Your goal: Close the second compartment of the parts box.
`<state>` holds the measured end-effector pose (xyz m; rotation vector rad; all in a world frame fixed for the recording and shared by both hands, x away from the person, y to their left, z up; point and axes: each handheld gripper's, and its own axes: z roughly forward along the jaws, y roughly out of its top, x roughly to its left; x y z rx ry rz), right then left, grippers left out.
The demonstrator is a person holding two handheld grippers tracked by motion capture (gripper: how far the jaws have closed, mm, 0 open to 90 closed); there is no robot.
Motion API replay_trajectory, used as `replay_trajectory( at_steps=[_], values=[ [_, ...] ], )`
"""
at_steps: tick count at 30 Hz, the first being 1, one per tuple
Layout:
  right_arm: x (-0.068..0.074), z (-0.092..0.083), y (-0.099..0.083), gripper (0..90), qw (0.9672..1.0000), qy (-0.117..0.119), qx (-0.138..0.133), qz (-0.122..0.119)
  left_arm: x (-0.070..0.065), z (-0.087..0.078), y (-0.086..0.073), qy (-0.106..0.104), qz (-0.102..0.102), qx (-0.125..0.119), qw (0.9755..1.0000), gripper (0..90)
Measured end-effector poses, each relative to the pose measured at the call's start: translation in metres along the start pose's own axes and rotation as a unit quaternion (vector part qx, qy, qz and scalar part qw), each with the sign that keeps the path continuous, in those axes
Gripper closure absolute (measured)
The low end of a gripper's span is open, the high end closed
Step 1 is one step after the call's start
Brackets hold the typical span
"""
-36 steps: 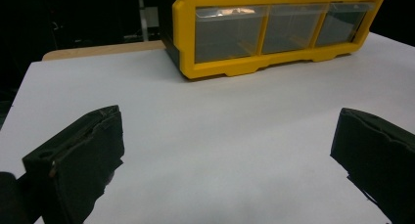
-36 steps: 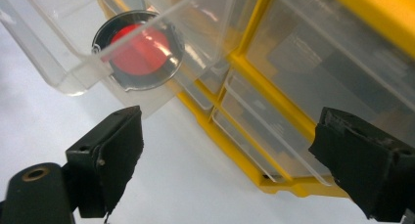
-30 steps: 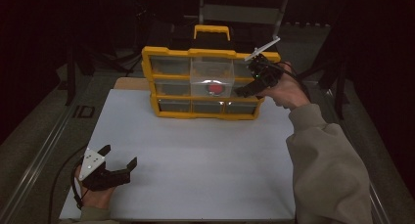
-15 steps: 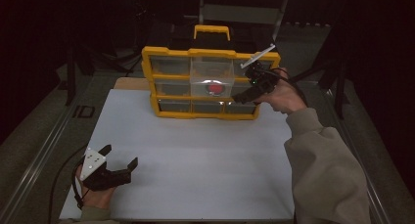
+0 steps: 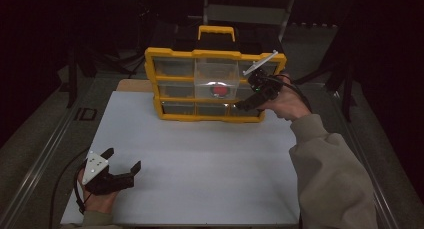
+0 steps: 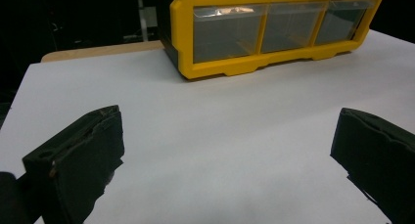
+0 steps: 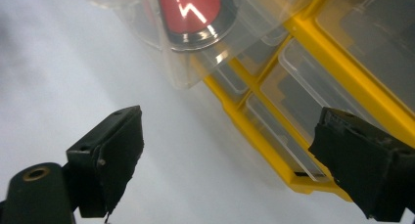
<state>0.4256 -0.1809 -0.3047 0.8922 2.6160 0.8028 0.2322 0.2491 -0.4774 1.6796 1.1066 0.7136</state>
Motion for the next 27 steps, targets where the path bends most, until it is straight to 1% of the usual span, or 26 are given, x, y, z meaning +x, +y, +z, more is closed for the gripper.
replay_trajectory(
  at_steps=[5,8,9,10,11,12,14,16,21,22,24,26,27],
  values=[
    [0.002,0.000,-0.002,15.4,1.0000,0.008,-0.004,-0.002,-0.001,0.001,0.000,0.000,0.000,0.001,1.0000,0.0],
    [0.003,-0.001,-0.004,22.3,0.9999,0.010,-0.010,-0.003,-0.002,0.001,0.000,0.000,0.000,0.001,1.0000,0.0],
    [0.003,-0.001,-0.005,27.4,0.9998,0.013,-0.013,-0.004,-0.001,0.001,0.000,0.000,0.000,0.001,1.0000,0.0],
    [0.003,-0.001,-0.006,30.1,0.9998,0.013,-0.014,-0.004,-0.001,0.001,0.000,0.001,0.000,0.002,1.0000,0.0],
    [0.003,-0.001,-0.007,35.3,0.9998,0.013,-0.014,-0.002,-0.001,0.000,0.000,0.001,0.000,0.002,1.0000,0.0],
    [0.002,-0.001,-0.008,42.9,0.9998,0.012,-0.015,-0.004,-0.001,0.001,0.000,0.001,0.000,0.000,1.0000,0.0],
    [0.003,0.000,-0.009,54.1,0.9996,0.018,-0.019,-0.008,-0.001,0.001,0.000,0.001,0.000,0.001,1.0000,0.0],
    [0.005,0.000,-0.009,65.9,0.9993,0.019,-0.025,-0.021,-0.001,0.001,0.000,0.000,-0.002,0.000,1.0000,0.0],
    [0.010,0.002,-0.008,87.7,0.9988,0.010,-0.037,-0.031,-0.001,0.000,0.000,-0.002,-0.004,-0.001,1.0000,0.0],
    [0.011,0.003,-0.007,89.5,0.9988,0.011,-0.036,-0.033,-0.001,0.000,0.000,-0.002,-0.004,-0.001,1.0000,0.0],
    [0.015,0.004,-0.006,90.0,0.9986,0.010,-0.033,-0.041,-0.001,0.000,0.000,-0.002,-0.006,-0.002,1.0000,0.0],
    [0.016,0.005,-0.006,90.0,0.9984,0.011,-0.032,-0.045,-0.001,0.000,-0.001,-0.002,-0.008,-0.003,1.0000,0.0],
    [0.020,0.007,-0.005,90.0,0.9982,0.005,-0.030,-0.052,0.000,0.000,-0.001,-0.002,-0.008,-0.003,1.0000,0.0]
  ],
)
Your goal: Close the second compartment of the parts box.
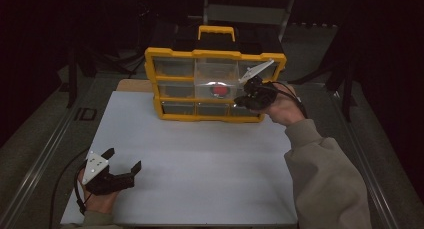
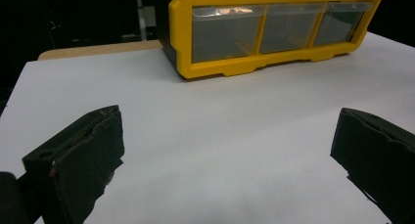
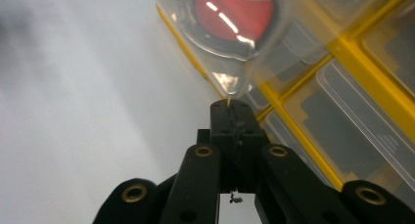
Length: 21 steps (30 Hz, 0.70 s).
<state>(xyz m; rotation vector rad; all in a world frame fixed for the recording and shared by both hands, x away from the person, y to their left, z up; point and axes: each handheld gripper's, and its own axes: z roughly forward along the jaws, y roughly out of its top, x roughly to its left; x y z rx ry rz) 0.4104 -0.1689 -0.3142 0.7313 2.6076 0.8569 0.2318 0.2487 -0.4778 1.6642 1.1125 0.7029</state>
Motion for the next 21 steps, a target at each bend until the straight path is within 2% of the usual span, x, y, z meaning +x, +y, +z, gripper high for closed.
replay_trajectory(
  at_steps=[3,21],
  values=[
    [0.002,0.002,0.000,90.0,1.0000,-0.003,0.000,-0.006,0.000,0.000,0.000,0.000,0.000,-0.001,1.0000,0.0],
    [0.011,0.015,0.000,90.0,0.9996,0.013,-0.023,-0.010,0.000,0.000,0.000,0.001,0.000,0.000,1.0000,0.0]
  ],
)
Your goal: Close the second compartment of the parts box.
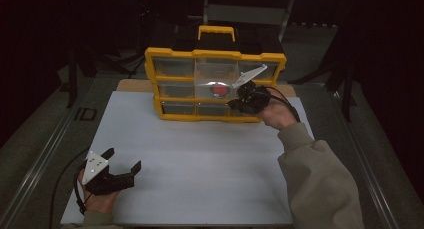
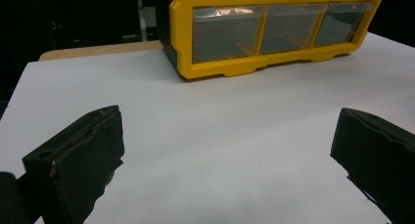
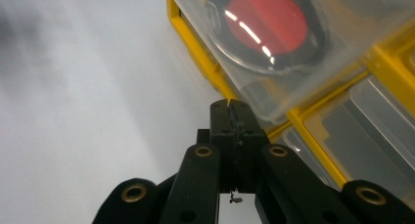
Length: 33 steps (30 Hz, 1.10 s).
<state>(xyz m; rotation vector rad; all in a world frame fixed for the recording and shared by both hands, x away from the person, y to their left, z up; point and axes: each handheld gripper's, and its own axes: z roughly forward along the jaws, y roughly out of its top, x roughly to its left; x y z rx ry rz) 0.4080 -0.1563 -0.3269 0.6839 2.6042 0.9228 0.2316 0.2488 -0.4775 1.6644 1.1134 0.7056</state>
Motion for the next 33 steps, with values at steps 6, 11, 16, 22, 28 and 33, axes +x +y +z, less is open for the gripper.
replay_trajectory(
  at_steps=[6,11,16,22,28,33],
  values=[
    [0.004,0.004,0.005,90.0,0.9999,-0.005,-0.008,-0.008,0.000,0.000,0.000,0.000,0.000,0.000,1.0000,0.0],
    [0.006,0.007,0.008,90.0,0.9997,-0.014,-0.014,-0.014,0.000,0.000,0.000,0.000,-0.001,0.000,1.0000,0.0],
    [0.007,0.008,0.011,90.0,0.9995,-0.017,-0.023,-0.013,0.000,0.000,0.000,0.001,0.000,0.000,1.0000,0.0],
    [0.008,0.010,0.016,90.0,0.9993,-0.018,-0.028,-0.015,0.001,0.000,0.000,0.001,0.000,0.000,1.0000,0.0],
    [0.009,0.011,0.019,90.0,0.9991,-0.021,-0.036,-0.012,0.001,-0.001,0.000,0.001,0.000,0.000,1.0000,0.0],
    [0.010,0.012,0.021,90.0,0.9988,-0.020,-0.042,-0.012,0.000,0.000,0.000,0.001,0.000,0.000,1.0000,0.0]
  ],
)
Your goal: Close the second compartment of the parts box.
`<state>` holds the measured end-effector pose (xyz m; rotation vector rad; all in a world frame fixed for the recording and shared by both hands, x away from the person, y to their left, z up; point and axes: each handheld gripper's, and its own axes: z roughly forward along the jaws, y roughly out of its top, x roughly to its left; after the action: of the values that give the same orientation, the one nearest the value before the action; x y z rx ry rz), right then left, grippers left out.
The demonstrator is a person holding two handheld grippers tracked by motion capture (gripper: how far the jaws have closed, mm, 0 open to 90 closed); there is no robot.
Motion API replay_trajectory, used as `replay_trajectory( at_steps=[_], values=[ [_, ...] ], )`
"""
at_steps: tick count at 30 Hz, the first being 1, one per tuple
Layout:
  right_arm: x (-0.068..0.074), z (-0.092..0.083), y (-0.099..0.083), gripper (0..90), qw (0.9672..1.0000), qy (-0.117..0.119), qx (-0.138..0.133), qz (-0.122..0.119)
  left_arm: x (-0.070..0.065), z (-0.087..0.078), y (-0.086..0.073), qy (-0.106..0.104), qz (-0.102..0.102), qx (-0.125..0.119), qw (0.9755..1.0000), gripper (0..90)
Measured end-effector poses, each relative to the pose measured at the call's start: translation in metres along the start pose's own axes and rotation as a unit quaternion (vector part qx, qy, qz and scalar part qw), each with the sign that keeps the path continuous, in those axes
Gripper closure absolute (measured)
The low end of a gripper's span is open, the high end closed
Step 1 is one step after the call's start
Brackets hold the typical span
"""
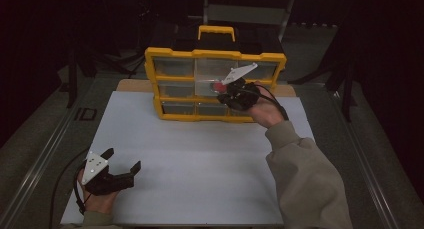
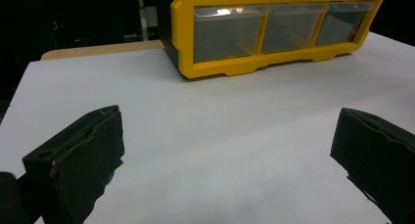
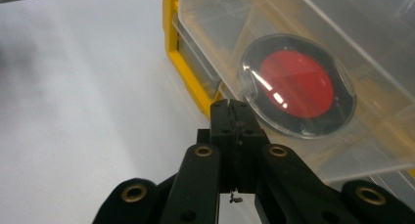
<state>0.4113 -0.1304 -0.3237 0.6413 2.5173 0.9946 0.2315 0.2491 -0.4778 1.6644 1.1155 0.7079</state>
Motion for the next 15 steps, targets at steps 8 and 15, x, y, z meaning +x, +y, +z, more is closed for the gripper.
replay_trajectory(
  at_steps=[8,15],
  values=[
    [-0.0016,0.0029,0.0046,90.0,0.9998,-0.005,-0.013,0.011,0.0000,0.0003,0.0000,0.001,0.000,0.000,1.0000,0.0],
    [0.0007,0.0045,0.0102,90.0,0.9996,-0.006,-0.027,0.011,0.0001,0.0003,-0.0001,0.001,0.001,0.001,1.0000,0.0]
  ],
)
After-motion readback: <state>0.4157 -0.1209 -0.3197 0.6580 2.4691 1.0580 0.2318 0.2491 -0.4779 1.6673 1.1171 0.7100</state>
